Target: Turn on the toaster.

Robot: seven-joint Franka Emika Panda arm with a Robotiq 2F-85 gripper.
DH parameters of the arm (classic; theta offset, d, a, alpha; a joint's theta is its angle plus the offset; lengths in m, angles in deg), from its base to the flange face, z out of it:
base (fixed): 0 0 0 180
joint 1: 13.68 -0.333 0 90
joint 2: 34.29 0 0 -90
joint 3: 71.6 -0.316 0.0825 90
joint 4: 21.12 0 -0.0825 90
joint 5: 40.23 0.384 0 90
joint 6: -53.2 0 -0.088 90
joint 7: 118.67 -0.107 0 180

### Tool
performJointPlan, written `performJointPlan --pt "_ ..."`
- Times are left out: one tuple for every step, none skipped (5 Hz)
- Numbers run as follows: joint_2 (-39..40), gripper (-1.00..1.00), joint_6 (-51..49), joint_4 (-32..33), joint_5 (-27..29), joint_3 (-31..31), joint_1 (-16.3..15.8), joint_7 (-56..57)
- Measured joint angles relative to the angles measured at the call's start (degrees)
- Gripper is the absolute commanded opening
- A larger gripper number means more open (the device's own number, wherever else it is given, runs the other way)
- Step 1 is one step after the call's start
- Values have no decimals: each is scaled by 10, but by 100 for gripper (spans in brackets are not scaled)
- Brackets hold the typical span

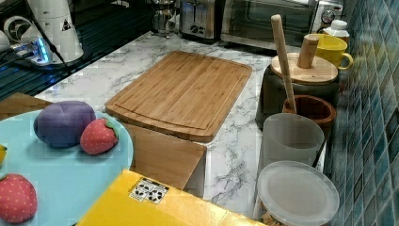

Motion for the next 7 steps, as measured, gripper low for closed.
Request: performJointPlan --pt "0 -100 -2 15 1 -20 -17 0" --pt "-6 -100 -2 32 23 -40 -34 6" --pt "-16 -100 -2 43 35 -60 -45 12" --pt "-17 -100 2 44 46 -78 -51 12" --pt "-17 -100 11 51 48 -82 -64 12" --pt "-17 -100 10 62 67 -82 -77 12" --pt "-25 -100 20 83 69 -93 -82 13"
